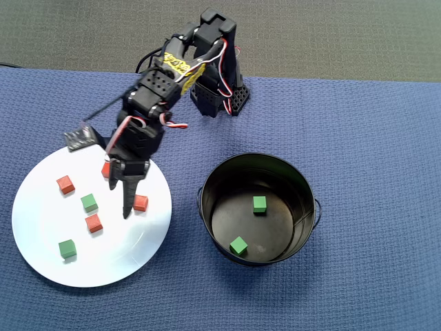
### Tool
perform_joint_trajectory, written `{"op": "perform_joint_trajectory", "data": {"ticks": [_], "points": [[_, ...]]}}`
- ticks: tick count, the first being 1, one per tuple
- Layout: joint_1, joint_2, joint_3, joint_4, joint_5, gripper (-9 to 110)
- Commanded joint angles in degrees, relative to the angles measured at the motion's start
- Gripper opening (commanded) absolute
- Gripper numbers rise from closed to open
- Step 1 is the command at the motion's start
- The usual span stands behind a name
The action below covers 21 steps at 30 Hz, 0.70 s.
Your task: Pick up the green cubes from the white plate and place them in the black recipient
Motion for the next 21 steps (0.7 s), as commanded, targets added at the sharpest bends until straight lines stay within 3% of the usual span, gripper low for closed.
{"op": "perform_joint_trajectory", "data": {"ticks": [1, 5, 9, 21], "points": [[2.3, -1.1, -5.6, 5.6, 3.3, 32], [3.3, -6.1, -7.9, 6.9, 4.1, 30], [4.0, -10.4, -11.0, 7.0, 3.8, 20], [7.8, -19.5, -18.2, 6.8, -2.1, 13]]}}
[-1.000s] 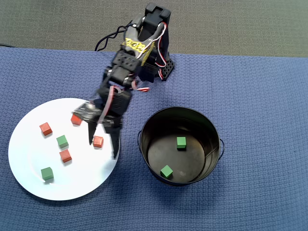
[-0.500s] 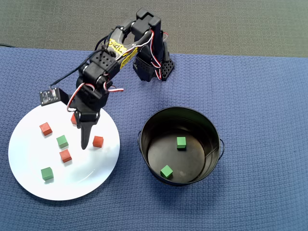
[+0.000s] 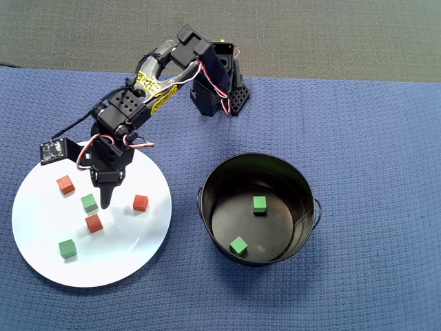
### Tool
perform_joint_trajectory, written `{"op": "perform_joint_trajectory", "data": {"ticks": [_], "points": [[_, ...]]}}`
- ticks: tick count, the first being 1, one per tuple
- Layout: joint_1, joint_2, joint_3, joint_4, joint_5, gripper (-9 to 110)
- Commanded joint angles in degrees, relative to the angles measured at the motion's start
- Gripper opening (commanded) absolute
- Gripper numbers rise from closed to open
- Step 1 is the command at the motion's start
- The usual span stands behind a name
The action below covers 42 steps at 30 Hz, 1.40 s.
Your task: Pick up the green cubes from the white plate and place them in the black recipient
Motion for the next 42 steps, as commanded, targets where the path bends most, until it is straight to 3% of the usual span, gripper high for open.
{"op": "perform_joint_trajectory", "data": {"ticks": [1, 36, 42], "points": [[1.8, -0.4, -4.2, -1.1, -2.5, 14], [2.9, -9.3, -7.7, -5.6, -8.0, 17], [3.3, -10.8, -8.0, -6.5, -14.2, 17]]}}
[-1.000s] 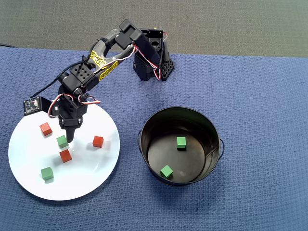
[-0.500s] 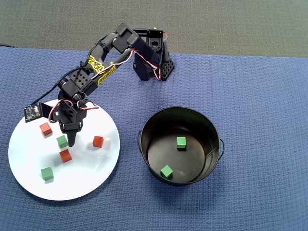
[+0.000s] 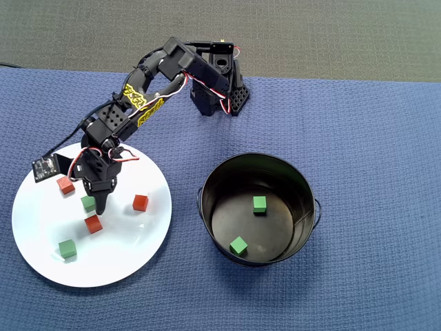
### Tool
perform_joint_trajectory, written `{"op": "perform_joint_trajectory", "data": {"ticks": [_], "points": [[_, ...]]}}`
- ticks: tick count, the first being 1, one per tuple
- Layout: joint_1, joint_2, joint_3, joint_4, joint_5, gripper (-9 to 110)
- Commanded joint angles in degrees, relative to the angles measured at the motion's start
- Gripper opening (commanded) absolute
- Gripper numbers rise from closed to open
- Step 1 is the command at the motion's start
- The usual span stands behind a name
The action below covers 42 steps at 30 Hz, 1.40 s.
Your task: Pick up the green cubes from the white plate and place them in the black recipient
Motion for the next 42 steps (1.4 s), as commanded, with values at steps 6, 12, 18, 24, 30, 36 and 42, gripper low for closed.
{"op": "perform_joint_trajectory", "data": {"ticks": [6, 12, 18, 24, 30, 36, 42], "points": [[0.8, -0.3, -3.7, -4.2, -6.2, 17], [0.9, -0.3, -3.3, -6.2, -6.6, 16], [0.9, -0.3, -2.9, -6.6, -6.6, 12], [0.9, -0.3, -2.7, -6.7, -6.9, 4], [0.9, 0.0, -2.5, -6.7, -6.9, 0], [1.1, 7.8, 1.6, -5.9, -4.8, 0], [-1.9, 22.9, 4.3, 0.9, -2.5, 0]]}}
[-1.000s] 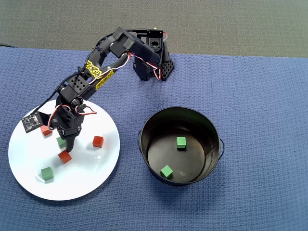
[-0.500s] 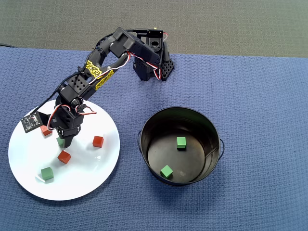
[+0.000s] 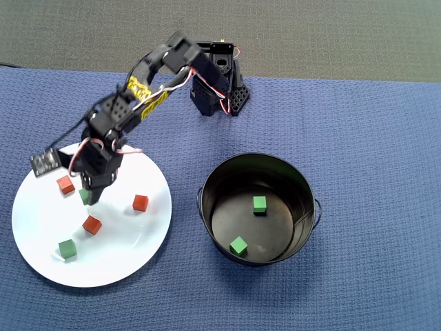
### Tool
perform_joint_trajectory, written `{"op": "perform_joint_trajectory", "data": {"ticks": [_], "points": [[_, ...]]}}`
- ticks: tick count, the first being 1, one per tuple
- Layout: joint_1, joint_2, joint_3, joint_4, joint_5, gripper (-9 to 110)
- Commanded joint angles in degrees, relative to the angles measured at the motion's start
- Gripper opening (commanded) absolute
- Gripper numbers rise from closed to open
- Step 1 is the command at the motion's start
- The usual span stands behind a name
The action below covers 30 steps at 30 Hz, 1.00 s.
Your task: Pick up the green cubes from the white plate and place them in the black recipient
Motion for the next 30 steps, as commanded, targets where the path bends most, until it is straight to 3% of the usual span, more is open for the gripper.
{"op": "perform_joint_trajectory", "data": {"ticks": [1, 8, 25, 26, 29, 30], "points": [[-2.7, 15.0, 0.7, 4.0, 1.8, 0], [-12.3, 32.9, 7.6, 3.9, 5.4, 0], [-54.3, 53.4, 26.9, 1.4, 14.3, 0], [-55.4, 53.5, 27.7, 1.2, 14.6, 1], [-56.8, 53.7, 30.0, 1.1, 13.2, 33], [-56.6, 53.8, 30.3, 1.0, 12.5, 35]]}}
